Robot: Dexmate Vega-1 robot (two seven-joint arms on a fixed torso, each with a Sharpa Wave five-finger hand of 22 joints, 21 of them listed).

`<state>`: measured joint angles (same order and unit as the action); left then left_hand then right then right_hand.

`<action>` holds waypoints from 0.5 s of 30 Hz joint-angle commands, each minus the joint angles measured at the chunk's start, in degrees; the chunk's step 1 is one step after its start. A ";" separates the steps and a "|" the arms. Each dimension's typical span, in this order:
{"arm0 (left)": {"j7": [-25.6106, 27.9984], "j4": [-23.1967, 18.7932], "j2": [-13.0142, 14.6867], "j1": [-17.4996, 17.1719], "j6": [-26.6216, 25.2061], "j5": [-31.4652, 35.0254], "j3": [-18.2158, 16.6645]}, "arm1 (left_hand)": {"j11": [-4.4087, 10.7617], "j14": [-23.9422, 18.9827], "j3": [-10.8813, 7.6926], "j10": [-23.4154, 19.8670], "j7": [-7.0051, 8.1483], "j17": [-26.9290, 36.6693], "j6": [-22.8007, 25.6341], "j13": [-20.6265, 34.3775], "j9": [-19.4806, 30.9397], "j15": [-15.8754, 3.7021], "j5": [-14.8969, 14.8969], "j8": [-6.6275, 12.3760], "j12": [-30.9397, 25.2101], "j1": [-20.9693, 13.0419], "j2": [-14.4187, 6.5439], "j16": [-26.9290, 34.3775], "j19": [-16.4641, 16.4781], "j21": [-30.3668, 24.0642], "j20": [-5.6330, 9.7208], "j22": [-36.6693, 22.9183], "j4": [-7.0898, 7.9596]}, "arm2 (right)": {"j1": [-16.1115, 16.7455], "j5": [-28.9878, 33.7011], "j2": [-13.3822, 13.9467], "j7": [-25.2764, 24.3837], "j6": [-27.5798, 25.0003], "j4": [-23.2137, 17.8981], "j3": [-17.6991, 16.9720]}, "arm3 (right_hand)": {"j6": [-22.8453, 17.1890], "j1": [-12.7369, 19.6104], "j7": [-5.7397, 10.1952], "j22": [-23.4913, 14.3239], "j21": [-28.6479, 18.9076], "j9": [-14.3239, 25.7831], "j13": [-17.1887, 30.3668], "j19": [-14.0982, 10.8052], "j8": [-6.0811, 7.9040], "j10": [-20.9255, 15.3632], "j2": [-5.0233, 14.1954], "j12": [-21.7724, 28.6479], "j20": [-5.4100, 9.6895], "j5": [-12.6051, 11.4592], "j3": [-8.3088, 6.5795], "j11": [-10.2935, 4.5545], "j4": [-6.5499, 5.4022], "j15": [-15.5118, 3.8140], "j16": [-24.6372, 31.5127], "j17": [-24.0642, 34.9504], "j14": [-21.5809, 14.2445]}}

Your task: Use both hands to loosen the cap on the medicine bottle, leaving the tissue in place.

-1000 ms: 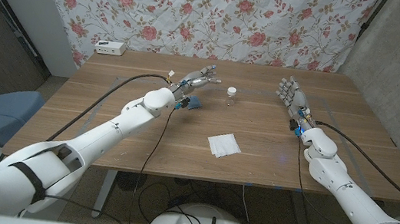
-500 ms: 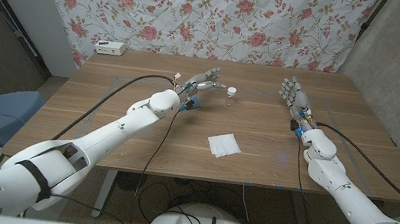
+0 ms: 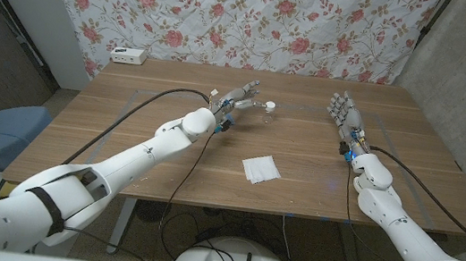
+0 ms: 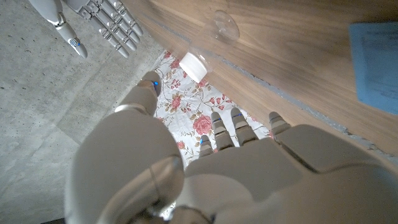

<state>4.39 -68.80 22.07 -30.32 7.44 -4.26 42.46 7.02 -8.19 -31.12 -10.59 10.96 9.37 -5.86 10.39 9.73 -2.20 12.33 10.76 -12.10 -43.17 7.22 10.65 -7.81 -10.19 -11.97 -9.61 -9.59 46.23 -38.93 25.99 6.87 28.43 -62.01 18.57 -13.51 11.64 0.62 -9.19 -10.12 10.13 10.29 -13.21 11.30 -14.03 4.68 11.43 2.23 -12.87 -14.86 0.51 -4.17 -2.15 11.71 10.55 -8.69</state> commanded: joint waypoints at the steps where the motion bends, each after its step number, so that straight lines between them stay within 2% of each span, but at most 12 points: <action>1: 4.84 2.66 -1.45 0.97 0.97 5.25 2.04 | 0.08 -2.37 0.79 -2.61 0.95 0.12 0.09 -0.03 0.21 -3.77 0.53 0.14 -0.88 -1.39 -0.05 0.53 0.41 -0.46 -0.03 -0.09 0.23 | 0.52 -0.43 -0.22 -0.34 0.67 0.07 -0.51 | -0.49 -0.13 0.02 -0.30 -0.19 0.13 0.07 -0.02 -0.01 0.00 0.18 -0.12 5.33 0.23 -0.04 -0.23 0.40 -0.94 -0.20 0.15 -0.11; 15: 8.84 4.35 -2.76 0.49 0.76 7.17 2.45 | 0.81 -6.04 2.11 -6.36 1.42 0.03 0.87 -0.15 0.20 -4.92 0.96 0.20 -0.98 -3.57 0.84 0.50 1.34 -0.50 0.44 -0.04 -0.01 | 0.15 -0.59 -0.61 -0.10 1.10 0.95 -0.62 | -0.69 -0.25 0.13 -0.29 -0.29 0.15 0.09 -0.05 -0.04 -0.07 0.28 -0.21 5.12 0.29 -0.07 -0.29 0.47 -0.95 -0.25 0.18 -0.20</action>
<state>10.13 -65.87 20.30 -29.76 8.37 0.84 44.27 7.79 -13.44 -29.32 -16.15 12.09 9.33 -5.34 10.12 9.73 -2.26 12.79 10.76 -12.54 -45.88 7.79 10.65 -6.65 -10.42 -11.45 -9.61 -9.57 46.53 -39.36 25.65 6.72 29.19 -61.63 18.10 -13.51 11.45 0.62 -9.19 -10.12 10.13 10.28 -13.21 11.30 -14.03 4.87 11.44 2.23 -12.87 -14.86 0.51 -4.18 -2.14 11.71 10.54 -8.69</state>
